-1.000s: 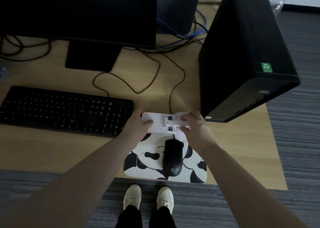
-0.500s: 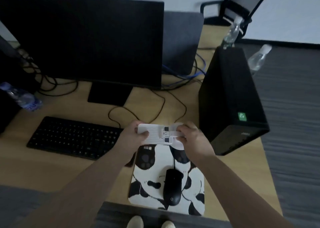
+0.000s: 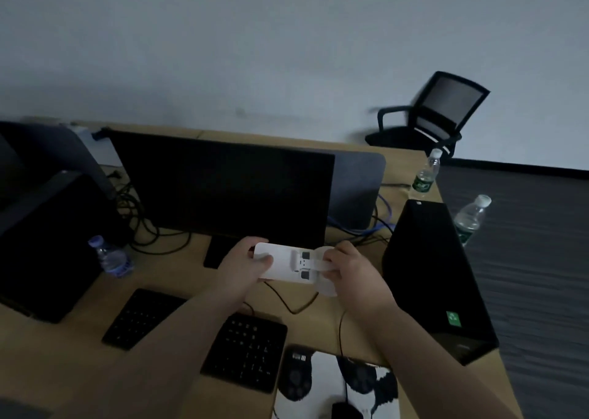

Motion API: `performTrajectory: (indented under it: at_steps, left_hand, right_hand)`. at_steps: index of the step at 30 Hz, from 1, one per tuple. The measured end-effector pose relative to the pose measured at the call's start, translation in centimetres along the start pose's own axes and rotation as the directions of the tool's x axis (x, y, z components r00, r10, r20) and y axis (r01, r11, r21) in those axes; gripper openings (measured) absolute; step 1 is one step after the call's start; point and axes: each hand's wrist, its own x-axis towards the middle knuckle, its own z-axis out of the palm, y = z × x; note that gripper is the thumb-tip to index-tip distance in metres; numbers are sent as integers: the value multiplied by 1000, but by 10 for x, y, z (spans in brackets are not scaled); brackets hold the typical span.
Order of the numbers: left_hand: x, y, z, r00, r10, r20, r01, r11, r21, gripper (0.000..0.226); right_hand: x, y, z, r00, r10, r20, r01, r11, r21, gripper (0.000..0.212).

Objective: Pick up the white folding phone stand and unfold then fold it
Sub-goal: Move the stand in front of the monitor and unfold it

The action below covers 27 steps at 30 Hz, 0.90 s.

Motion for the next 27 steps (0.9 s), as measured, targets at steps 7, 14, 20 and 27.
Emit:
performTrajectory:
  at_steps: [7,14,20,27]
  left_hand:
    - [47,-3,-30,996,25,90,-24,1000,-11,33]
    - [93,-16,-35,975,23,220,-28,999,21,39]
    - [114,-41,-20,974,10,225,-24,998,61,39]
    - [137,-93,-3,980,-33,195,6,990,140,37]
  right_hand:
    - [32,-20,15,998,55,-29,-56,997,-46,12]
    - [50,-24,37,978,195,-72,-202,973,-109,13]
    - [53,-7,60,971,230,-60,-235,965,-118,17]
    - [52,31,108,983,183,26,-182,983,-35,14]
